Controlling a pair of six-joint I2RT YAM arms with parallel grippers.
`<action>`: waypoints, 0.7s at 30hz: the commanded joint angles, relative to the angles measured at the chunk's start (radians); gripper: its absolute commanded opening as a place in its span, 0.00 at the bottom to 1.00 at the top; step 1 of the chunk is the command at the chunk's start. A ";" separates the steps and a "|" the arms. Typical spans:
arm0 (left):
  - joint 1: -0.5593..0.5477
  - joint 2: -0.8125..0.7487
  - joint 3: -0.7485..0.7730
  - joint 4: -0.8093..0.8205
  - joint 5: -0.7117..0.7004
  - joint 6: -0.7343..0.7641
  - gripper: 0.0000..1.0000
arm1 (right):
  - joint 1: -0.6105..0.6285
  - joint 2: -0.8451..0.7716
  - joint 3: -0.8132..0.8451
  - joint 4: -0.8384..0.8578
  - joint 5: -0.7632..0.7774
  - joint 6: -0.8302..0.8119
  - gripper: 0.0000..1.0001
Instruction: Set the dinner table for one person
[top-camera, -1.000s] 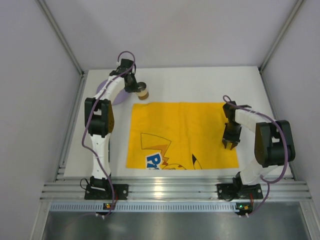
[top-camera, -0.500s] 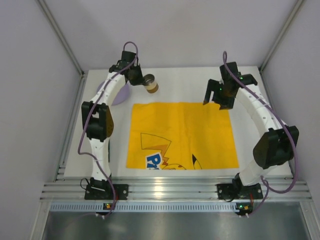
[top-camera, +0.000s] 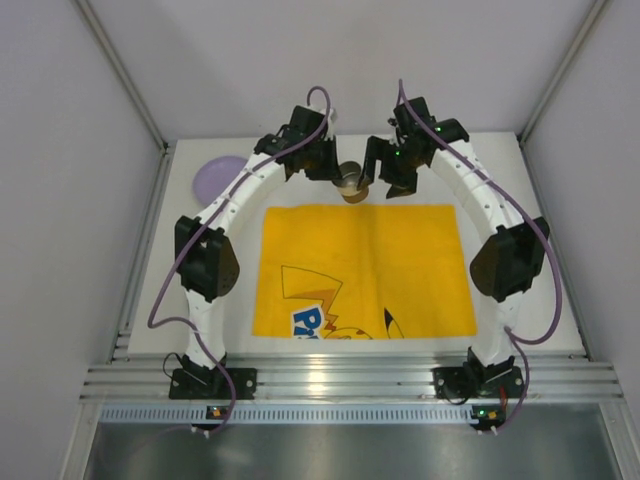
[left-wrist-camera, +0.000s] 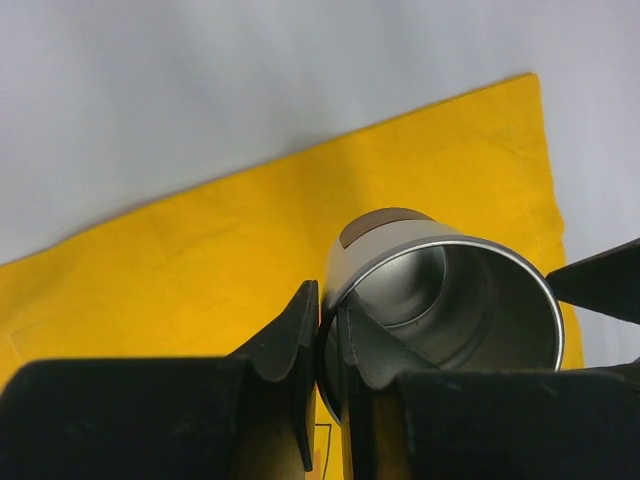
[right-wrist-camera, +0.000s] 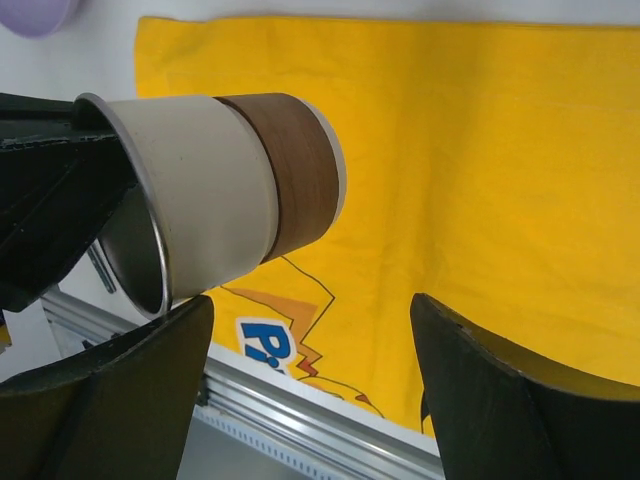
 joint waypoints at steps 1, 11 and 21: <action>-0.073 -0.061 0.001 -0.014 0.040 0.000 0.00 | 0.032 -0.016 0.007 0.058 -0.024 0.032 0.81; -0.097 -0.027 -0.005 -0.113 -0.037 0.066 0.00 | 0.038 -0.118 -0.122 0.158 -0.036 0.100 0.79; -0.097 -0.021 -0.025 -0.132 -0.062 0.089 0.00 | 0.040 -0.194 -0.144 0.189 -0.045 0.167 0.80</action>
